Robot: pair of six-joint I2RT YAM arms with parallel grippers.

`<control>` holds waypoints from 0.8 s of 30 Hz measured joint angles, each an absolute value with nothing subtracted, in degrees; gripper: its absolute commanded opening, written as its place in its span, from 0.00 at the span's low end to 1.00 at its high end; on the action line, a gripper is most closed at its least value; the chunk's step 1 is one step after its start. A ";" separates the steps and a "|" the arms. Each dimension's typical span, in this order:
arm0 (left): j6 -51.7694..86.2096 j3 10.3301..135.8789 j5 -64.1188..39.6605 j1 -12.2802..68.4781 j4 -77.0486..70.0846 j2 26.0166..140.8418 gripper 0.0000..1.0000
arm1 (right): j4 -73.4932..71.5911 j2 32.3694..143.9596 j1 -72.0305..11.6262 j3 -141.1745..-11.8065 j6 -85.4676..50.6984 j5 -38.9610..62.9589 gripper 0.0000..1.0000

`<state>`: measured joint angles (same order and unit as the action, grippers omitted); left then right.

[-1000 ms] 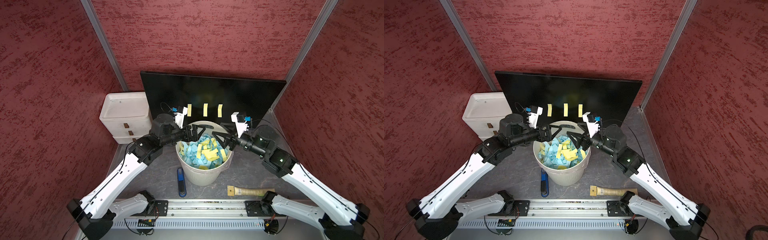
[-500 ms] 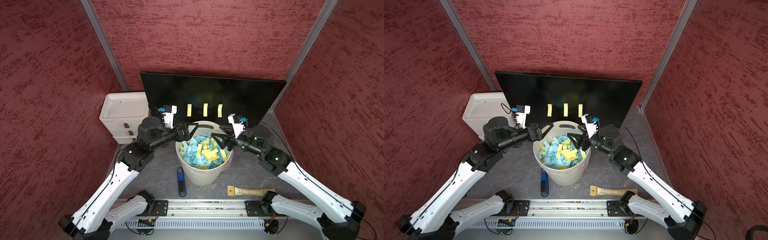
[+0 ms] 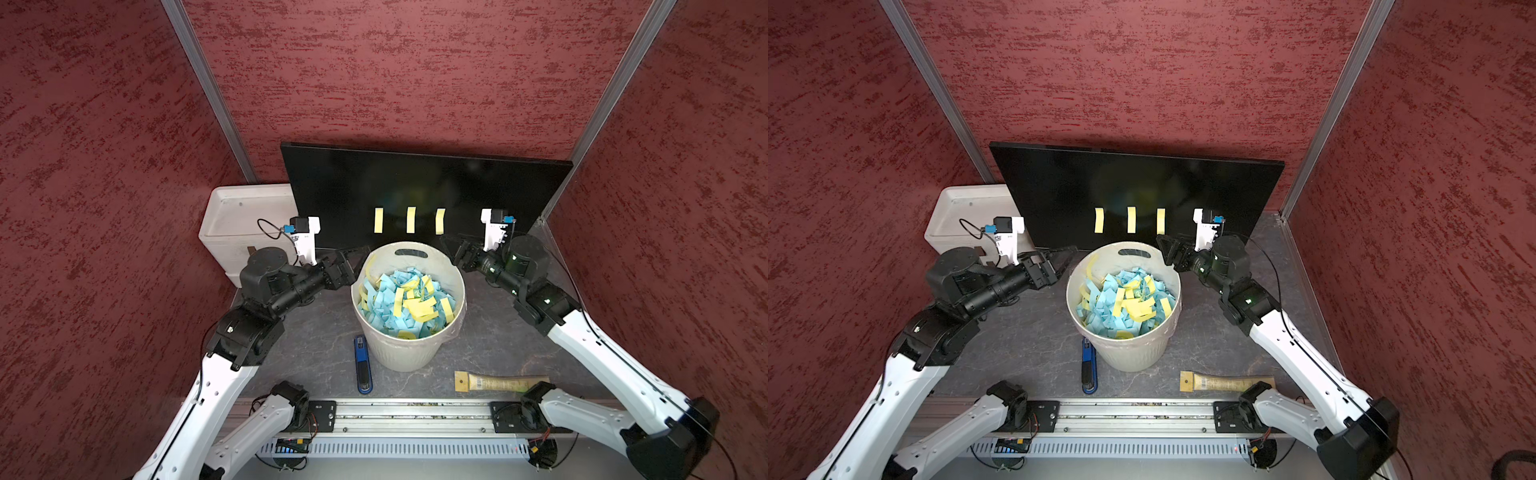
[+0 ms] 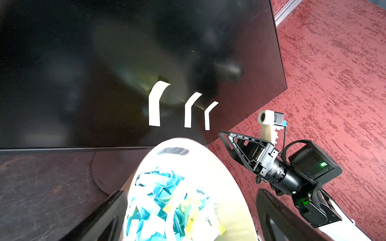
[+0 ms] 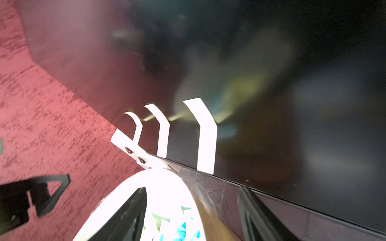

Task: Remove the sticky note from the monitor
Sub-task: Tear off the sticky note from the monitor.

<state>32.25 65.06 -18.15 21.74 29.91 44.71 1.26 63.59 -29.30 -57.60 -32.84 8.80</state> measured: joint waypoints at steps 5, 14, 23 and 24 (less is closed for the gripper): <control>31.42 64.47 -19.11 19.35 32.25 42.89 1.00 | -0.47 66.13 -28.77 -57.56 -37.15 8.78 0.63; 31.00 63.42 -21.37 16.27 34.46 41.34 1.00 | -4.10 67.85 -28.53 -57.49 -41.58 8.78 0.50; 30.98 63.35 -22.90 13.82 36.23 39.70 1.00 | -6.92 69.65 -28.42 -57.32 -43.31 9.47 0.36; 30.98 63.35 -23.03 13.67 36.29 39.57 1.00 | -7.20 69.82 -28.40 -57.30 -43.51 9.61 0.34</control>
<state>30.98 63.35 -23.03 13.67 36.29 39.57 -7.20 69.82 -28.40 -57.30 -43.51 9.61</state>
